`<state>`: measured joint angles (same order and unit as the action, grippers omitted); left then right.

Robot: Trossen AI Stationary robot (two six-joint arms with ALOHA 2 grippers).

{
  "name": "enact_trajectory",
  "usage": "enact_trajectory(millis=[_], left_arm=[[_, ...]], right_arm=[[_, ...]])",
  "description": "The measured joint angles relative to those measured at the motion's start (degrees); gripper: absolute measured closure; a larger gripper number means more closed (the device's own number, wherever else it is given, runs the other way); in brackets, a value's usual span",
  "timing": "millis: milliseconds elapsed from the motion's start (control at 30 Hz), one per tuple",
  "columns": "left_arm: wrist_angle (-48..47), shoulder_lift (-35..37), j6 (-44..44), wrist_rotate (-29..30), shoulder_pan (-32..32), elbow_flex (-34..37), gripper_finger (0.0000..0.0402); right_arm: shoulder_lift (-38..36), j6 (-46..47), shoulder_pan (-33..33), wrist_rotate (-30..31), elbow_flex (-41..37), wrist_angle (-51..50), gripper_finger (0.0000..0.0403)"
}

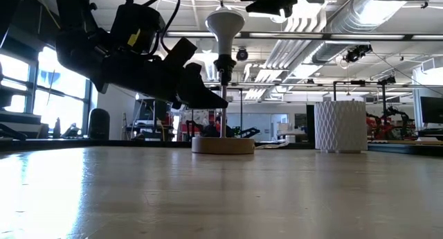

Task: Screw lightbulb
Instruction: Remove the lightbulb from the lamp

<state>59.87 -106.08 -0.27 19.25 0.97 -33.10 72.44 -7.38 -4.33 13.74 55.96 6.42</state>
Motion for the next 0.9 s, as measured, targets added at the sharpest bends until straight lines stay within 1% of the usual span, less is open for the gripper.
enact_trajectory(millis=[133, 200, 233, 300, 400, 500, 533, 567, 633, 733, 800, 900], left_arm=[[-0.02, 0.0, 0.0, -0.02, 0.0, 0.0, 0.0402], [-0.02, 0.0, 0.0, -0.02, 0.0, 0.0, 0.0401], [-0.02, 0.0, 0.0, -0.02, 0.0, 0.0, 0.0401], [-0.01, 0.0, 0.08, 0.0, 0.0, 0.0, 0.0401], [0.08, 0.45, 0.82, 0.32, 0.13, 0.04, 0.0401], [-0.08, 2.76, 1.6, 2.01, 0.28, 0.07, 0.0401], [-0.09, 4.11, 2.36, 1.98, 0.28, 0.25, 0.0401], [-0.39, 5.57, 3.29, 1.92, 0.31, 0.55, 0.0402], [-0.62, 8.83, 5.6, 0.77, 0.31, 0.5, 0.0401], [-2.85, 15.08, 7.28, -0.78, -0.39, 0.18, 0.0401], [-5.88, 19.86, 7.42, -2.94, -1.7, -0.29, 0.0401], [-13.54, 26.53, 7.18, -8.2, -5.01, -2.51, 0.0402]], right_arm=[[0.0, -0.14, -0.01, 0.0, 0.0, 0.02, 0.0128], [0.0, -0.24, -0.01, 0.02, 0.0, 0.21, 0.0142], [-0.07, -0.28, -0.01, 0.02, 0.0, 0.12, 0.0156], [-0.15, -0.26, -0.05, 0.19, 0.0, -0.41, 0.0195], [-0.69, -0.51, -0.3, 1.23, 0.0, -2.23, 0.0279], [-1.93, -0.66, -0.56, 1.25, 0.0, -5.22, 0.0369], [-2.46, -1.11, -0.56, 1.26, 0.0, -6.15, 0.0385], [-3.01, -1.56, -0.56, 1.27, 0.0, -6.92, 0.0391], [-4.32, -1.68, -1.06, 1.2, -0.41, -7.01, 0.0386], [-6.53, -1.44, -3.01, -0.8, -0.68, -9.41, 0.0387], [-7.42, -1.13, -4.26, -4.66, -0.68, -10.16, 0.0397], [-7.68, -1.1, -5.88, -13.72, -0.68, -9.08, 0.04]])
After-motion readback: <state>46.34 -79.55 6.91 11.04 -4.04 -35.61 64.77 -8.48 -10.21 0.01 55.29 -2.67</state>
